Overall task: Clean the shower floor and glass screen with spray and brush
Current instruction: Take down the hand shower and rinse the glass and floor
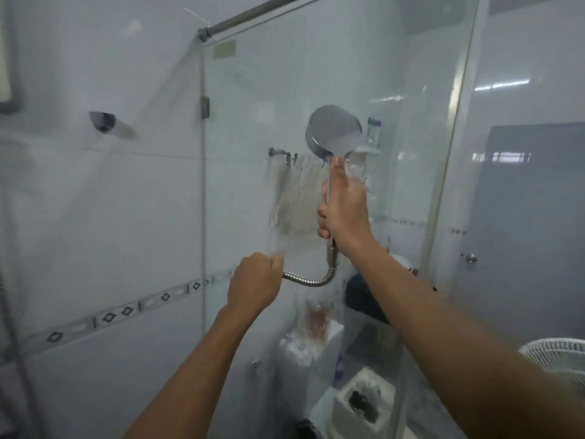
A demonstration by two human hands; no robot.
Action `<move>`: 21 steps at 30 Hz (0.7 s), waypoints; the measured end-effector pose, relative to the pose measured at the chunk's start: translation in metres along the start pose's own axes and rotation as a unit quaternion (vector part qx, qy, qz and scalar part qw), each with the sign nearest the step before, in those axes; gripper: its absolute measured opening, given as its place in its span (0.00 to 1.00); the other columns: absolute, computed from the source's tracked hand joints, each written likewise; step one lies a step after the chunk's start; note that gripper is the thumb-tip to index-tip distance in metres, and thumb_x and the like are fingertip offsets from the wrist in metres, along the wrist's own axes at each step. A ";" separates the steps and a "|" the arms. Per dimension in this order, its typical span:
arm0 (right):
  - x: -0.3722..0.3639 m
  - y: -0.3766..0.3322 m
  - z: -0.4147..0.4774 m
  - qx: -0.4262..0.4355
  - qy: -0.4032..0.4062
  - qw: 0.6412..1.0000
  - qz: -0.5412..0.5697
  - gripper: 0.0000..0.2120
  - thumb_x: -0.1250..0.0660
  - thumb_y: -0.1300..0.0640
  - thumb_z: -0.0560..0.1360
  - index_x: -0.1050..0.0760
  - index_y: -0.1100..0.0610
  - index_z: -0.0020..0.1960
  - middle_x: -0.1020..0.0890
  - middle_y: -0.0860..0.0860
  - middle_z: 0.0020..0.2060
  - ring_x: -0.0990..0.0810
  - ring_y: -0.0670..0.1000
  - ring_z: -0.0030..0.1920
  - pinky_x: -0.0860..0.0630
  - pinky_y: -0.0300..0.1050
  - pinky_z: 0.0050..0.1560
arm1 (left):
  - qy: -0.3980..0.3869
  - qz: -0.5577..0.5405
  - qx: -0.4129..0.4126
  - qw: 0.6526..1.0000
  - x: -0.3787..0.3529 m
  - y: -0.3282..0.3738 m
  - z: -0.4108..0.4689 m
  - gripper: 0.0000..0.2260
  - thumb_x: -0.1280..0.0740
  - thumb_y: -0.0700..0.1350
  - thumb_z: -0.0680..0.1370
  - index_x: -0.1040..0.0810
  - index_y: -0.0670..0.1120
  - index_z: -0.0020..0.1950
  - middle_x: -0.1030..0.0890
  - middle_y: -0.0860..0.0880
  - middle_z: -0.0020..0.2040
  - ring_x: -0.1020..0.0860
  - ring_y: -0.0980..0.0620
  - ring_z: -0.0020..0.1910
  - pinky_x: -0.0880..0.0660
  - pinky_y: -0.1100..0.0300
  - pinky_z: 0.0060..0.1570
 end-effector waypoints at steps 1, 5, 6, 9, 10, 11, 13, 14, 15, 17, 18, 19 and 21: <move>-0.007 0.010 -0.002 -0.007 -0.007 1.000 -0.004 0.26 0.46 0.33 0.80 0.35 0.56 0.43 0.36 0.52 0.24 0.38 0.49 0.20 0.38 0.39 0.22 | -0.009 0.019 -0.004 1.000 -0.001 -0.010 -0.002 0.18 0.43 0.46 0.80 0.33 0.42 0.30 0.29 0.46 0.29 0.31 0.47 0.31 0.42 0.54 0.28; -0.041 0.049 -0.003 -0.045 -0.020 0.999 0.017 0.26 0.45 0.33 0.80 0.37 0.55 0.40 0.37 0.49 0.23 0.39 0.49 0.20 0.38 0.39 0.22 | -0.015 0.048 0.013 0.999 0.003 -0.055 0.002 0.18 0.44 0.45 0.80 0.33 0.43 0.31 0.28 0.47 0.30 0.30 0.47 0.32 0.42 0.54 0.29; -0.049 0.055 0.000 -0.049 -0.024 0.998 0.020 0.26 0.45 0.33 0.80 0.38 0.55 0.40 0.37 0.49 0.23 0.39 0.49 0.20 0.39 0.40 0.22 | -0.012 0.051 0.020 0.998 0.006 -0.063 0.006 0.18 0.44 0.46 0.80 0.32 0.43 0.30 0.27 0.47 0.30 0.29 0.46 0.32 0.41 0.54 0.29; -0.076 0.068 0.015 -0.050 -0.022 0.998 0.035 0.25 0.45 0.32 0.80 0.38 0.54 0.40 0.38 0.52 0.25 0.40 0.49 0.22 0.41 0.41 0.23 | 0.006 0.036 0.050 0.998 0.017 -0.088 0.025 0.20 0.43 0.47 0.80 0.28 0.39 0.31 0.25 0.44 0.31 0.27 0.44 0.33 0.37 0.54 0.31; -0.085 0.071 0.021 -0.048 -0.021 0.998 0.033 0.25 0.45 0.32 0.80 0.38 0.54 0.40 0.37 0.52 0.25 0.40 0.49 0.22 0.40 0.41 0.23 | 0.012 0.036 0.058 0.998 0.021 -0.095 0.033 0.20 0.43 0.48 0.80 0.27 0.40 0.32 0.25 0.44 0.31 0.27 0.44 0.33 0.37 0.54 0.31; -0.090 0.070 0.026 -0.041 -0.022 0.998 0.032 0.25 0.45 0.32 0.80 0.38 0.54 0.40 0.37 0.52 0.25 0.40 0.49 0.22 0.40 0.41 0.23 | 0.018 0.039 0.063 0.997 0.024 -0.098 0.038 0.20 0.43 0.48 0.80 0.27 0.40 0.31 0.25 0.45 0.31 0.27 0.45 0.33 0.37 0.55 0.30; -0.109 0.070 0.040 -0.027 -0.025 0.999 0.039 0.25 0.45 0.33 0.80 0.38 0.54 0.39 0.37 0.52 0.25 0.40 0.49 0.22 0.40 0.40 0.23 | 0.033 0.038 0.071 0.996 0.032 -0.109 0.056 0.20 0.43 0.49 0.80 0.28 0.42 0.31 0.24 0.44 0.33 0.27 0.44 0.33 0.37 0.55 0.31; -0.116 0.069 0.048 -0.020 -0.025 0.999 0.039 0.25 0.45 0.33 0.81 0.37 0.55 0.39 0.37 0.52 0.25 0.39 0.49 0.22 0.40 0.40 0.23 | 0.039 0.034 0.076 0.996 0.035 -0.113 0.065 0.20 0.43 0.49 0.80 0.27 0.41 0.32 0.23 0.44 0.34 0.26 0.44 0.34 0.36 0.55 0.32; -0.127 0.070 0.058 -0.012 -0.025 0.999 0.034 0.26 0.46 0.33 0.81 0.36 0.56 0.41 0.36 0.53 0.26 0.38 0.49 0.22 0.39 0.40 0.23 | 0.044 0.030 0.078 0.996 0.040 -0.118 0.077 0.20 0.43 0.49 0.80 0.26 0.40 0.33 0.22 0.43 0.34 0.25 0.43 0.35 0.35 0.55 0.32; -0.140 0.069 0.077 0.001 -0.018 1.000 0.013 0.27 0.46 0.32 0.80 0.35 0.56 0.42 0.35 0.53 0.25 0.37 0.49 0.21 0.37 0.40 0.22 | 0.050 0.023 0.074 0.996 0.047 -0.122 0.097 0.20 0.44 0.50 0.80 0.23 0.39 0.35 0.20 0.42 0.36 0.24 0.42 0.35 0.34 0.56 0.33; -0.146 0.068 0.086 0.006 -0.015 1.000 0.010 0.27 0.46 0.32 0.80 0.36 0.56 0.42 0.34 0.53 0.25 0.36 0.50 0.21 0.36 0.40 0.22 | 0.053 0.020 0.070 0.996 0.051 -0.123 0.106 0.20 0.44 0.50 0.79 0.22 0.38 0.36 0.20 0.42 0.36 0.23 0.42 0.35 0.33 0.56 0.32; -0.152 0.066 0.094 0.012 -0.014 1.000 0.009 0.27 0.46 0.31 0.79 0.36 0.56 0.42 0.34 0.52 0.25 0.36 0.50 0.21 0.36 0.40 0.22 | 0.058 0.018 0.065 0.996 0.055 -0.123 0.115 0.20 0.44 0.50 0.79 0.23 0.38 0.35 0.19 0.42 0.36 0.24 0.43 0.35 0.34 0.56 0.32; -0.165 0.059 0.113 0.027 -0.013 0.999 0.011 0.27 0.47 0.31 0.80 0.36 0.56 0.43 0.34 0.52 0.25 0.36 0.49 0.21 0.36 0.40 0.22 | 0.063 0.015 0.054 0.996 0.063 -0.123 0.134 0.20 0.44 0.50 0.80 0.25 0.39 0.34 0.20 0.43 0.36 0.27 0.45 0.32 0.36 0.57 0.30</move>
Point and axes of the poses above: each hand's wrist, its own z-axis towards the middle knuckle, its own x-axis out of the back of the hand, y = z × x, the point moved 6 cm from there along z, towards the middle knuckle
